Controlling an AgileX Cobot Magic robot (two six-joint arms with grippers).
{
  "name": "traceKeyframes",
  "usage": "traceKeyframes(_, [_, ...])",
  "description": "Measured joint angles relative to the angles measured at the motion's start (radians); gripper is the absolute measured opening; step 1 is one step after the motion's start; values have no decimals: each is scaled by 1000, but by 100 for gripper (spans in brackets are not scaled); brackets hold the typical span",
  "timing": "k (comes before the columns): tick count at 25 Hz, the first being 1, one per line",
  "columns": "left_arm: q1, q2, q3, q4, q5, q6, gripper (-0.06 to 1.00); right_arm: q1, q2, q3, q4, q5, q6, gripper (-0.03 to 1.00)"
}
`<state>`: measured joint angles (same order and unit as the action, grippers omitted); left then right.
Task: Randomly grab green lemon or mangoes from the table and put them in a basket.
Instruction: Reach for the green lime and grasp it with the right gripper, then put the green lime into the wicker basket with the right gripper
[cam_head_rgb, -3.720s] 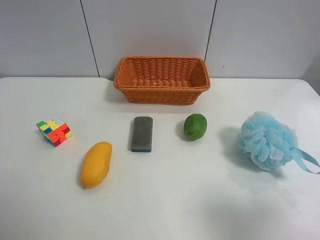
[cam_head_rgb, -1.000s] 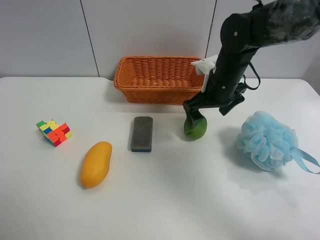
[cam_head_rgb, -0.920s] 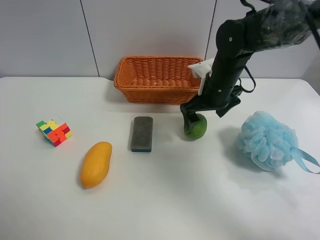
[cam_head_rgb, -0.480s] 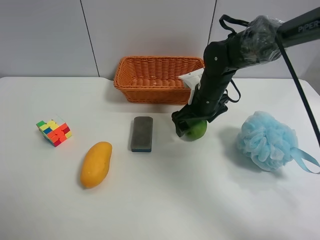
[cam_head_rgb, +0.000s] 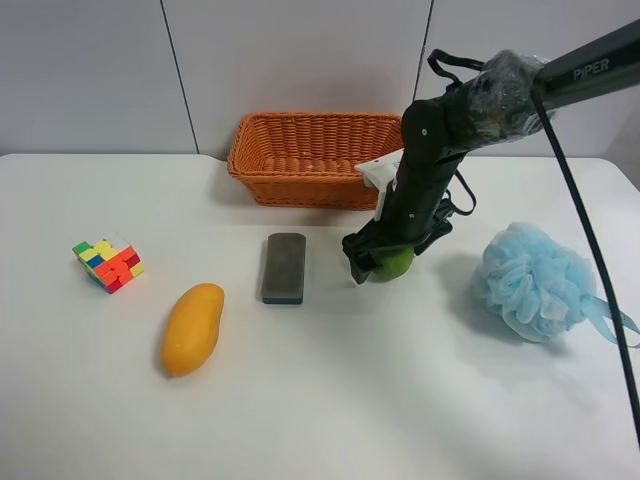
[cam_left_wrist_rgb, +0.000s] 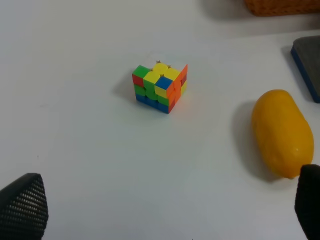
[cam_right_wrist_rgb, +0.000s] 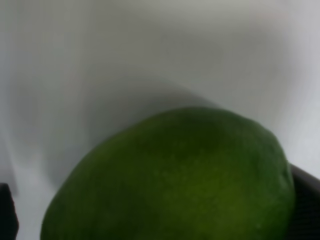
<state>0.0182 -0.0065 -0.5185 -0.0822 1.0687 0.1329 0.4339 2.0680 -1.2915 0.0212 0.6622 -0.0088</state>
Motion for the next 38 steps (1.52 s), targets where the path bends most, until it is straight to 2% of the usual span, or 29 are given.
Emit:
traceKeyframes(3, [0,0,0,0,0,0,99,0,2,0,1,-1,0,97])
traceKeyframes(6, [0,0,0,0,0,0,99,0,5,0,0,-1,0,76])
traceKeyframes(7, [0,0,0,0,0,0,99,0,5,0,1,-1,0,75])
traceKeyframes(22, [0,0,0,0,0,0,99,1,-11,0,1,13,0,75])
traceKeyframes(33, [0,0,0,0,0,0,99,1,-206,0,8,186,0,75])
traceKeyframes(38, [0,0,0,0,0,0,99,1,-311,-3,9,230,25,75])
